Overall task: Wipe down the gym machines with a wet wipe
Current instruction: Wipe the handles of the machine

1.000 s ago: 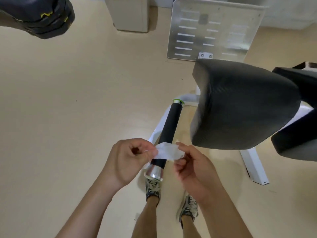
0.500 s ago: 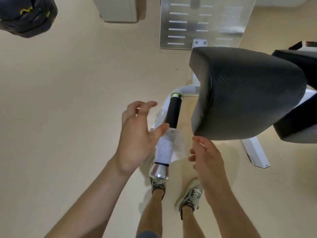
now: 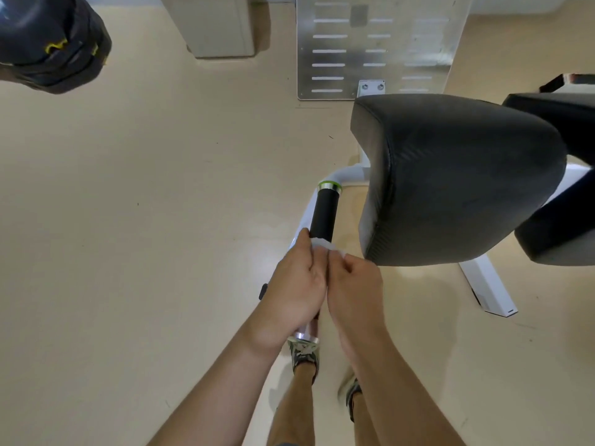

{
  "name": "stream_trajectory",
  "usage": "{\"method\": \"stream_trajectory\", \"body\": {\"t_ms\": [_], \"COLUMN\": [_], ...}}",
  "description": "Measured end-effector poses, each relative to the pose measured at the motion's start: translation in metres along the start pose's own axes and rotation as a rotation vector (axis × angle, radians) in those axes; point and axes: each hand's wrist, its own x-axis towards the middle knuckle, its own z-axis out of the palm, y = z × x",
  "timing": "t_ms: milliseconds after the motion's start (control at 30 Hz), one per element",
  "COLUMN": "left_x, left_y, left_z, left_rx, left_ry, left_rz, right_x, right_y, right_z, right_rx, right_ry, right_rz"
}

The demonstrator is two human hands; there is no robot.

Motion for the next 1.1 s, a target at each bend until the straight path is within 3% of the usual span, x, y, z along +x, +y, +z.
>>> {"method": "stream_trajectory", "body": {"t_ms": [100, 167, 233, 300, 367, 467, 533, 700, 867, 1000, 1100], "left_x": [0.002, -0.005, -0.009, -0.008, 0.000, 0.016, 0.034, 0.083, 0.120, 0.117, 0.097], "left_y": [-0.007, -0.014, -0.019, -0.017, -0.012, 0.000, 0.005, 0.021, 0.029, 0.029, 0.024], "left_z": [-0.004, -0.012, -0.019, -0.022, -0.021, -0.016, -0.013, -0.010, -0.011, -0.015, -0.012], "left_rx": [-0.107, -0.097, -0.189, -0.299, -0.251, -0.177, -0.105, 0.003, 0.101, -0.014, 0.051], "left_ry": [0.102, 0.206, 0.202, 0.173, 0.235, 0.303, 0.338, 0.385, 0.388, 0.314, 0.152], "left_rz": [-0.017, 0.021, 0.006, 0.005, 0.045, 0.067, 0.083, 0.181, 0.273, 0.098, -0.029], "right_x": [-0.005, -0.017, -0.024, -0.028, -0.026, -0.016, -0.006, 0.022, 0.044, 0.039, 0.024], "right_y": [-0.009, -0.011, -0.010, -0.008, -0.004, 0.000, -0.004, -0.015, -0.025, -0.029, -0.023], "right_z": [-0.001, -0.010, -0.020, -0.019, -0.011, 0.000, 0.005, 0.019, 0.025, 0.021, 0.016], "right_rx": [-0.121, -0.363, -0.523, -0.508, -0.466, -0.477, -0.447, -0.394, -0.292, -0.375, -0.387], "right_ry": [0.022, -0.023, -0.008, -0.006, 0.026, 0.208, 0.218, -0.073, -0.183, -0.203, -0.242], "right_rz": [-0.074, -0.100, -0.183, -0.211, -0.276, -0.473, -0.511, -0.274, -0.188, -0.264, -0.236]}}
